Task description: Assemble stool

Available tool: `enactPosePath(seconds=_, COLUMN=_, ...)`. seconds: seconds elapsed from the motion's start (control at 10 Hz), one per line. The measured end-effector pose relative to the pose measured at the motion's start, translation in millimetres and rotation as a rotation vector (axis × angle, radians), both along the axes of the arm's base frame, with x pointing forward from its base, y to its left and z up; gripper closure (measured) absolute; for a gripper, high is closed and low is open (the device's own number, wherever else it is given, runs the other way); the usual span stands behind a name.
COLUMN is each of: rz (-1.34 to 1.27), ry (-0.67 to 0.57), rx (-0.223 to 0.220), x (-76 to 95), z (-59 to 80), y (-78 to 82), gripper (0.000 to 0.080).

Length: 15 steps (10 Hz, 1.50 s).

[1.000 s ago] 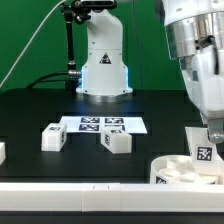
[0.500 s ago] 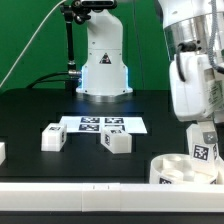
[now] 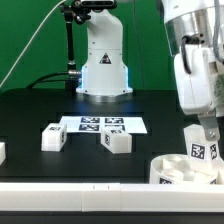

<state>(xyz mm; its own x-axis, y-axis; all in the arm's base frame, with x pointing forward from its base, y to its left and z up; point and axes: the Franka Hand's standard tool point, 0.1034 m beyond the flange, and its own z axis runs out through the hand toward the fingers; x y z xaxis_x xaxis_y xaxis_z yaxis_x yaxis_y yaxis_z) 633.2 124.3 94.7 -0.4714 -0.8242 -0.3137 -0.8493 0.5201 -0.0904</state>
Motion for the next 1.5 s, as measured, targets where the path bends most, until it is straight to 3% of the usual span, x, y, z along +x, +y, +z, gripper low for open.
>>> enactPosePath(seconds=0.5, rz=0.411, ry=-0.065, rx=-0.093, x=-2.1, z=-1.7, y=2.0, gripper=0.015)
enactPosePath(seconds=0.8, rz=0.806, ry=-0.093, rx=-0.159, x=1.3, z=8.6, y=9.2, gripper=0.015)
enactPosePath(seconds=1.3, rz=1.101, ry=-0.163, rx=-0.218, x=2.5, z=9.1, y=9.3, gripper=0.015)
enactPosePath(seconds=1.5, rz=1.44, ry=-0.19, rx=-0.292, x=1.8, z=10.2, y=6.8, gripper=0.015)
